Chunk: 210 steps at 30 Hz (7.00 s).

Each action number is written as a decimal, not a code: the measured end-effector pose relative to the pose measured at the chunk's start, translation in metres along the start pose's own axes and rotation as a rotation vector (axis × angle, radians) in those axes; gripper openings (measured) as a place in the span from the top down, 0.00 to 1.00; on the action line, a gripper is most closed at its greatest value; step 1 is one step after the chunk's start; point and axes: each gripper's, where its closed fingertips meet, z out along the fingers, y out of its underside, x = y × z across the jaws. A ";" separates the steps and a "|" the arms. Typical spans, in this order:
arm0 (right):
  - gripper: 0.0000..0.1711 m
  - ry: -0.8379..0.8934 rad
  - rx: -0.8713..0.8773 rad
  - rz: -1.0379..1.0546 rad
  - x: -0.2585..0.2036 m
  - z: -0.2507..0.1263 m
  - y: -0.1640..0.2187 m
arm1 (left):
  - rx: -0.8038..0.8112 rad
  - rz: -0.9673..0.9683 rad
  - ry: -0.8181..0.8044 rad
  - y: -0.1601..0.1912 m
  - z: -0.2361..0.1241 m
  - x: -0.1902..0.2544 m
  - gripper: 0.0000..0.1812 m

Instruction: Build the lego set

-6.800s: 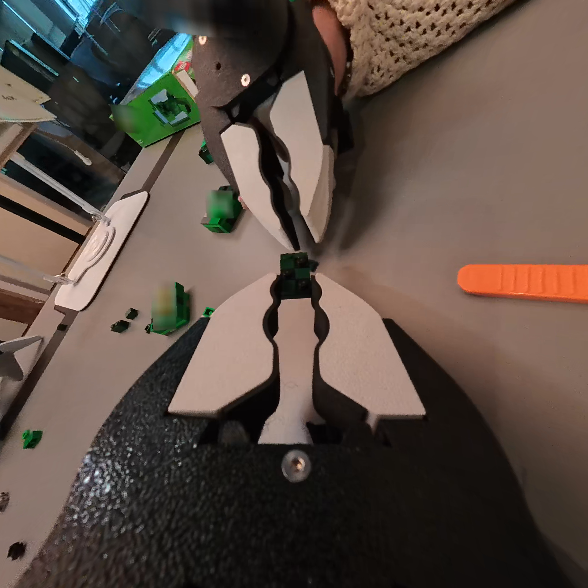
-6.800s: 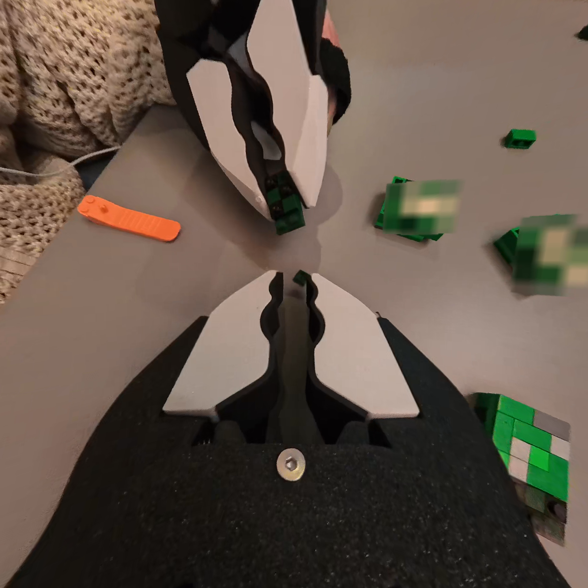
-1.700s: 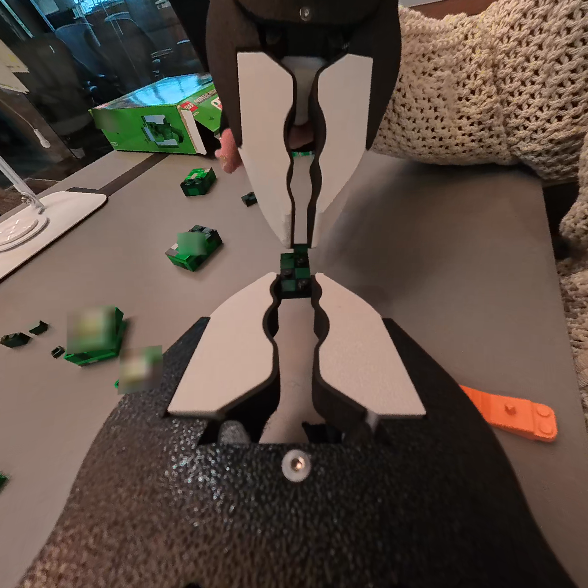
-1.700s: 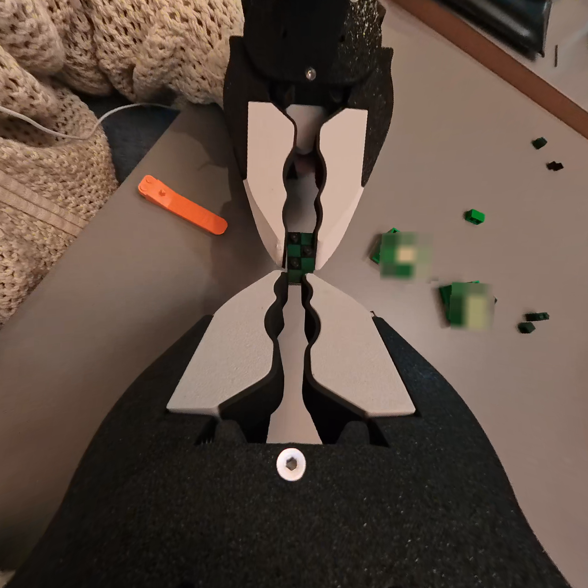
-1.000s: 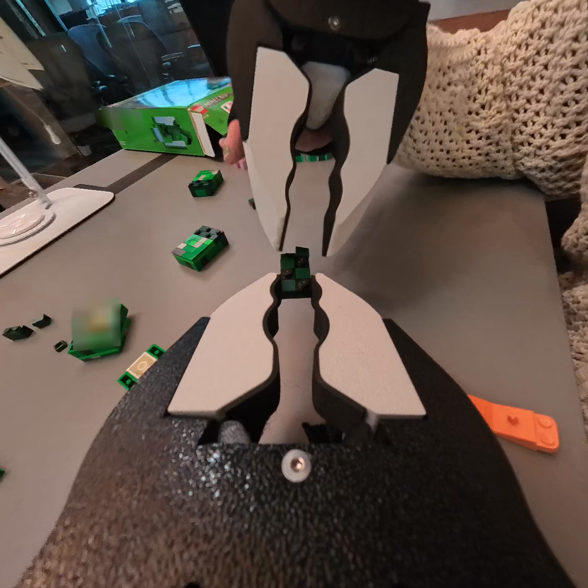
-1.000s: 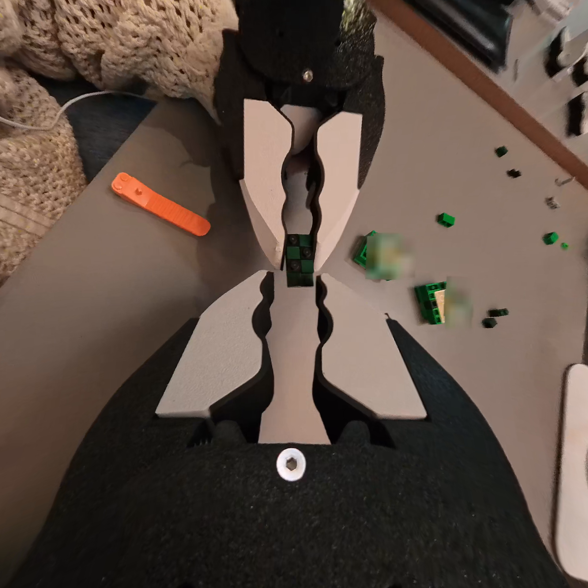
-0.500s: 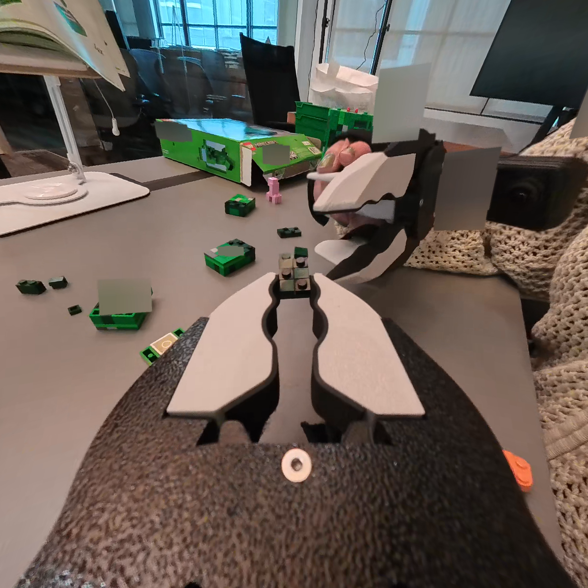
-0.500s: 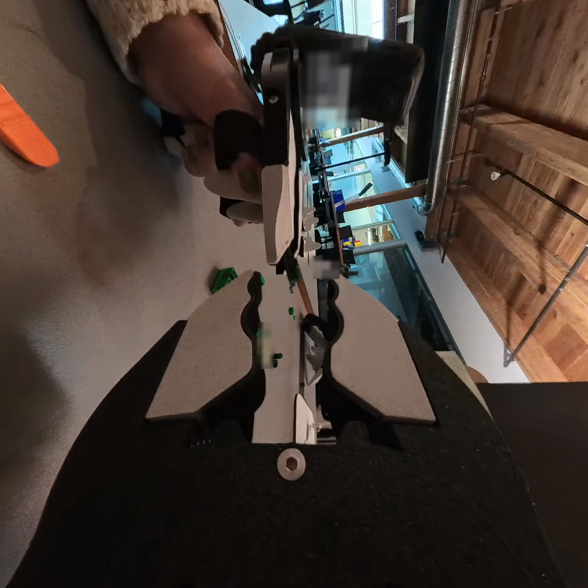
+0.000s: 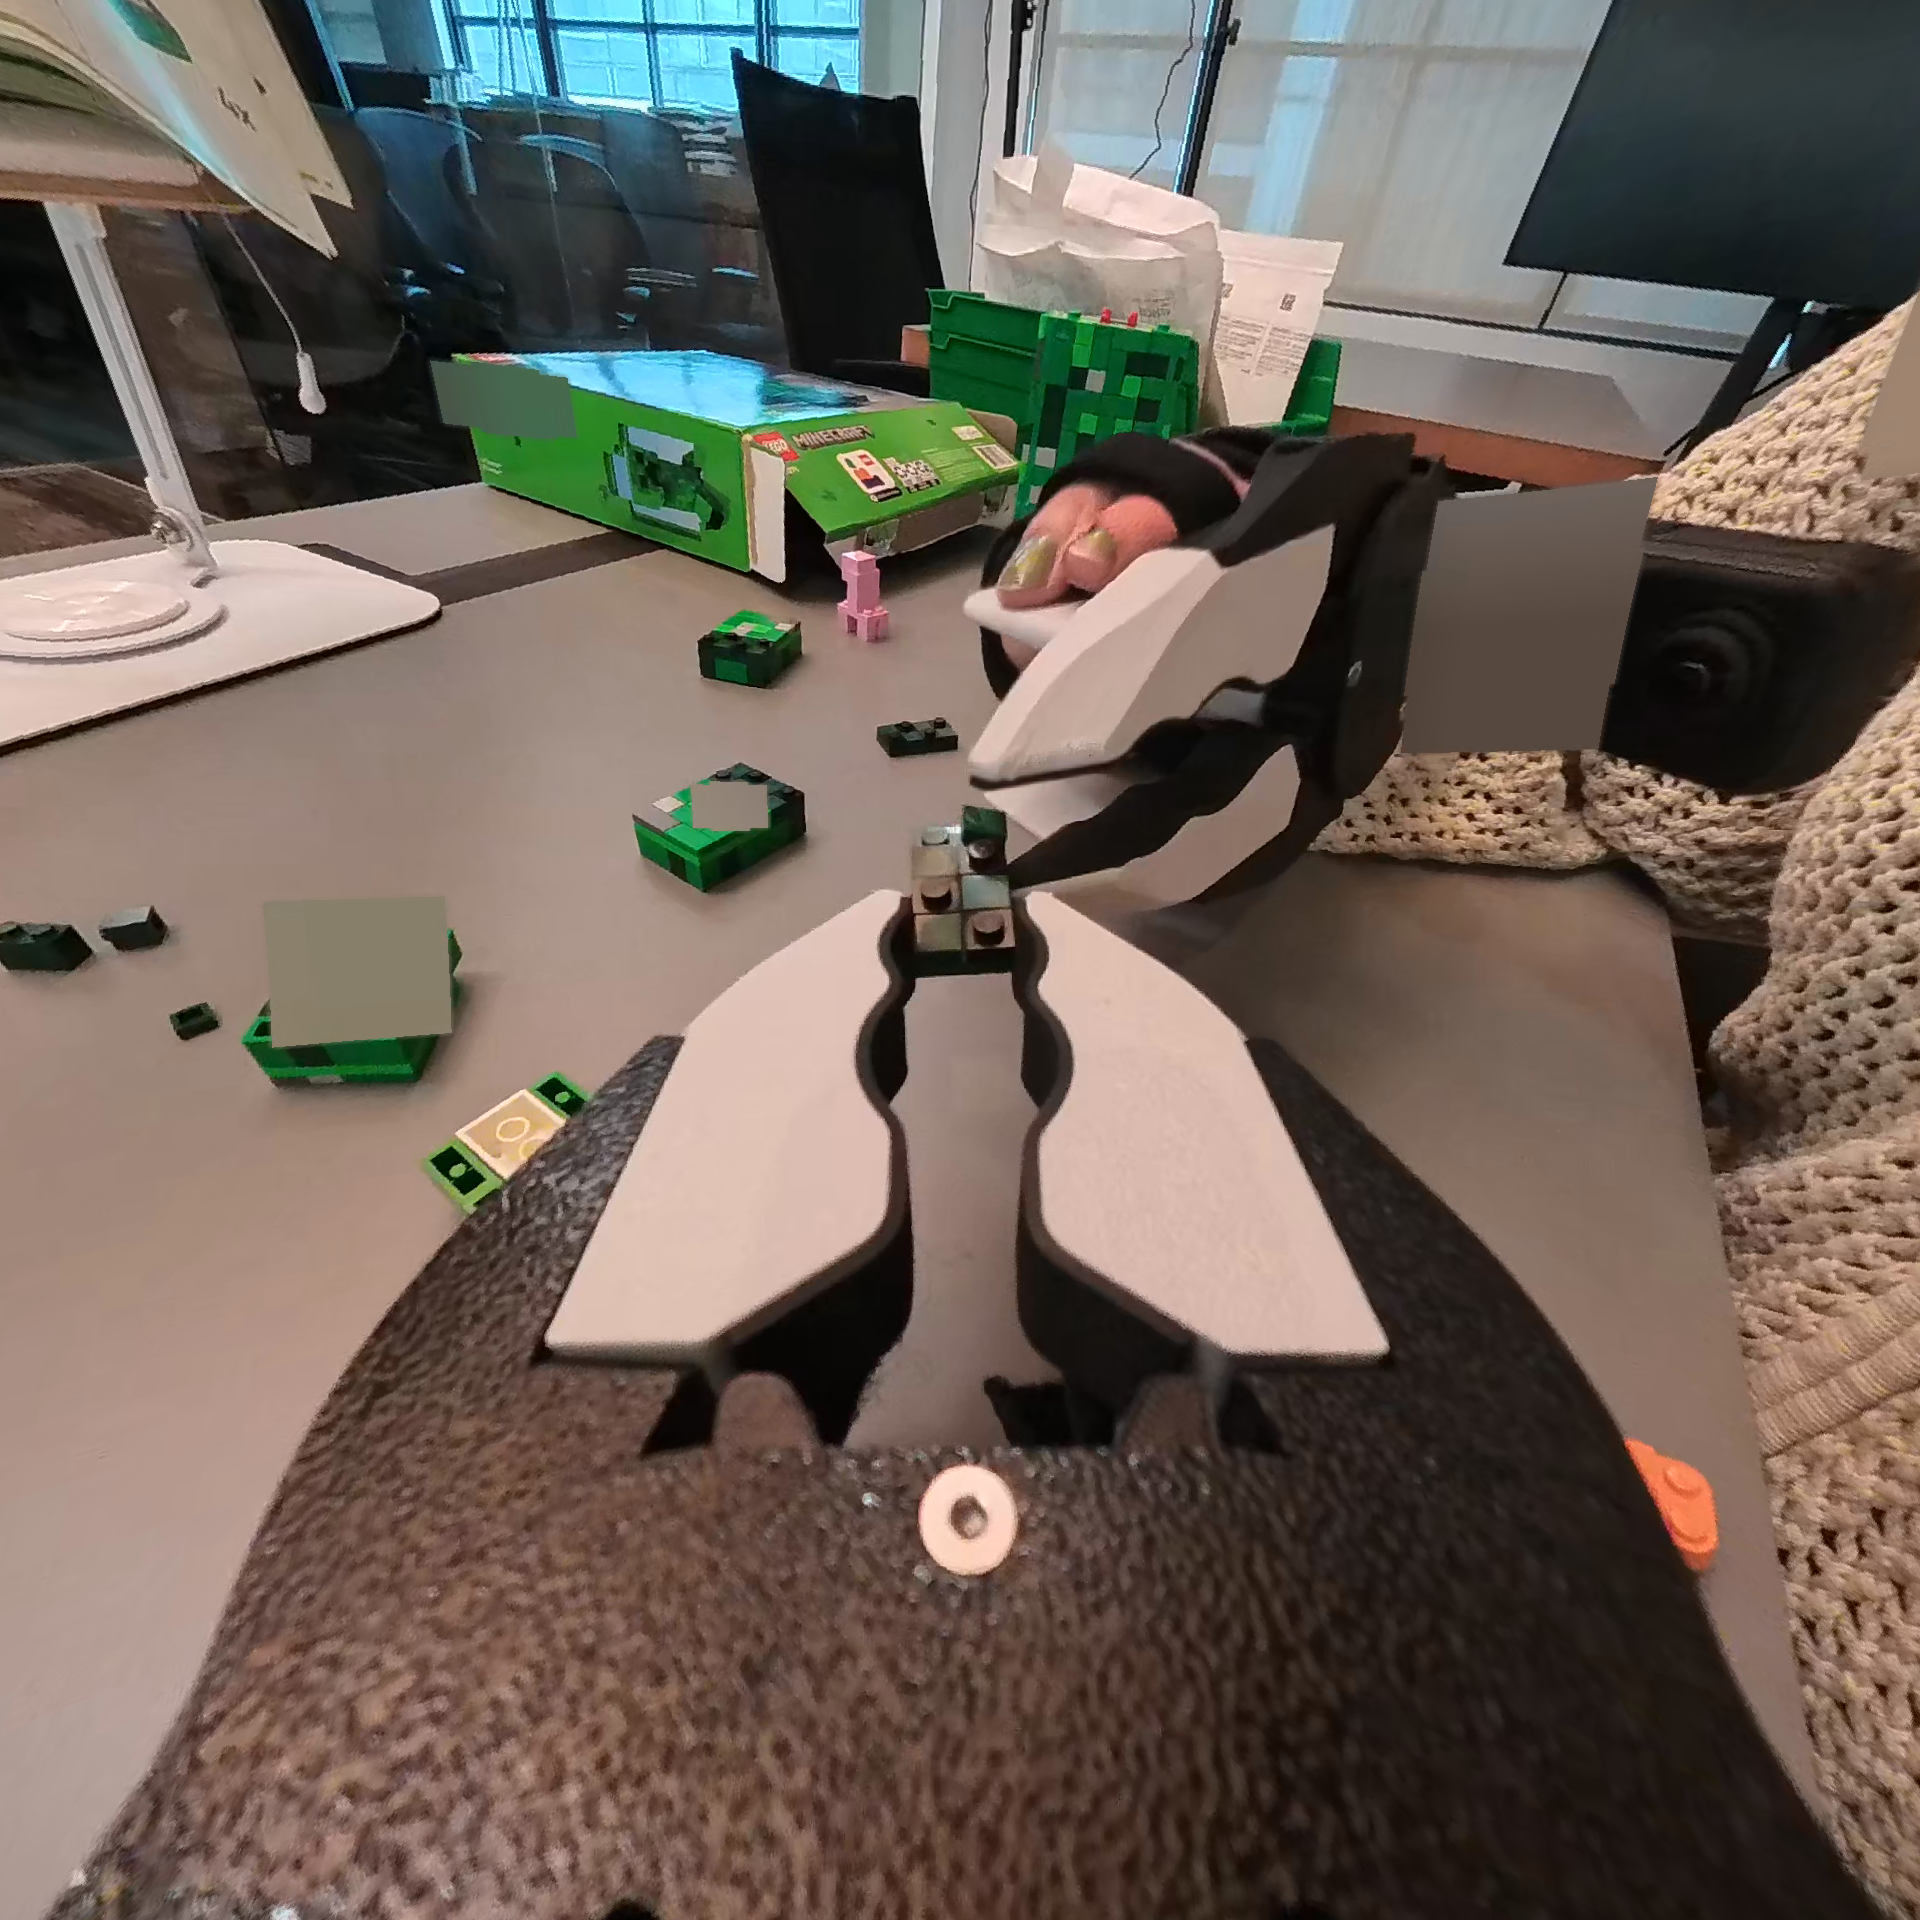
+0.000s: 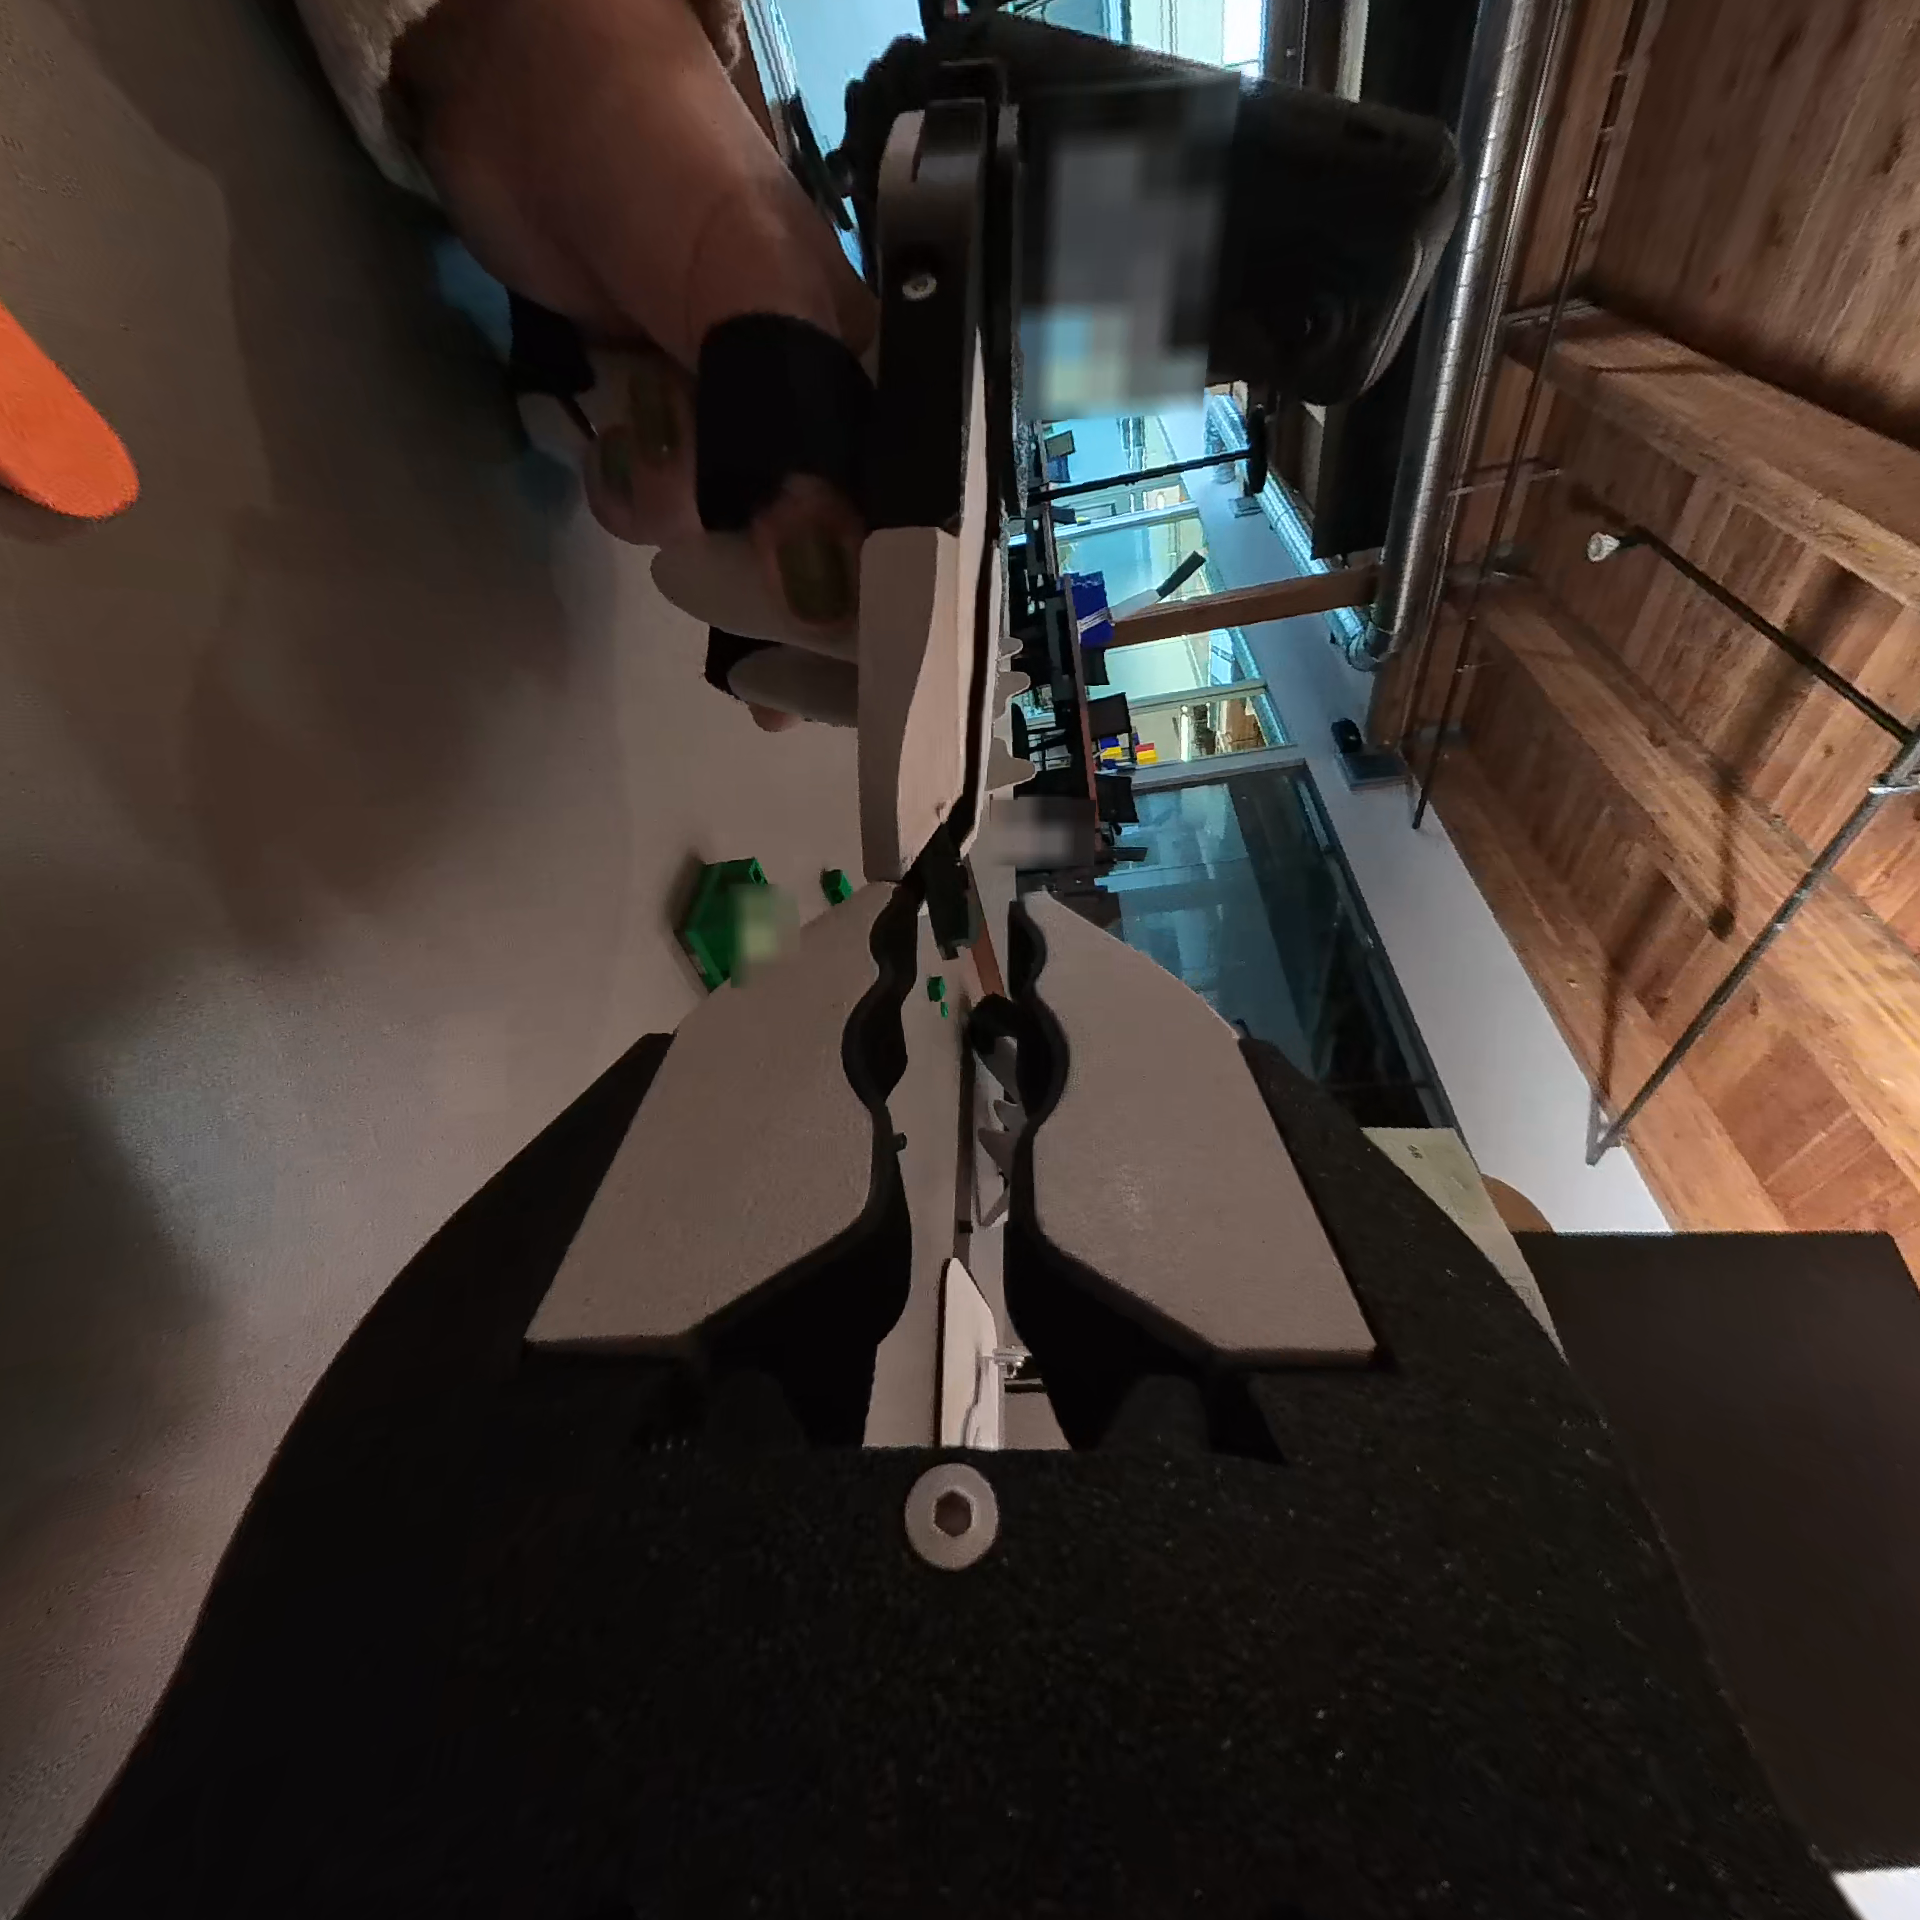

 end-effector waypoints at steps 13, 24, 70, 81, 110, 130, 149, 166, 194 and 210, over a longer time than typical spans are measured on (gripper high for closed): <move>0.96 -0.113 0.112 0.113 -0.003 -0.009 -0.014 | 0.024 0.001 0.145 -0.003 -0.002 0.017 0.91; 0.97 -0.169 0.014 0.013 -0.005 -0.008 -0.012 | 0.018 -0.033 0.151 -0.006 0.000 0.012 0.91; 0.94 -0.136 -0.066 0.927 0.019 0.072 0.043 | 0.143 0.195 -0.982 -0.033 -0.199 -0.276 0.91; 0.89 -0.660 -0.441 1.422 -0.018 0.283 0.111 | 0.195 0.111 -0.969 -0.021 -0.207 -0.281 0.91; 0.95 -0.531 -0.340 1.019 0.003 0.279 0.113 | 0.145 0.224 -0.858 -0.035 -0.181 -0.259 0.91; 0.95 -0.324 -0.311 0.753 -0.007 0.010 0.015 | -0.059 0.646 0.141 0.002 -0.005 -0.026 0.91; 0.95 -0.524 -0.442 0.847 -0.046 -0.014 0.024 | -0.091 0.522 0.223 0.010 -0.005 -0.023 0.91; 0.88 -0.548 -0.600 1.058 -0.078 -0.032 0.042 | -0.223 0.541 0.247 0.032 0.002 -0.021 0.91; 0.95 -0.551 -0.459 1.142 -0.065 0.007 0.029 | -0.362 0.650 0.162 0.053 0.007 -0.034 0.91; 0.95 -0.848 -0.659 0.937 -0.088 -0.019 0.032 | -0.359 0.626 0.120 0.050 0.006 -0.042 0.91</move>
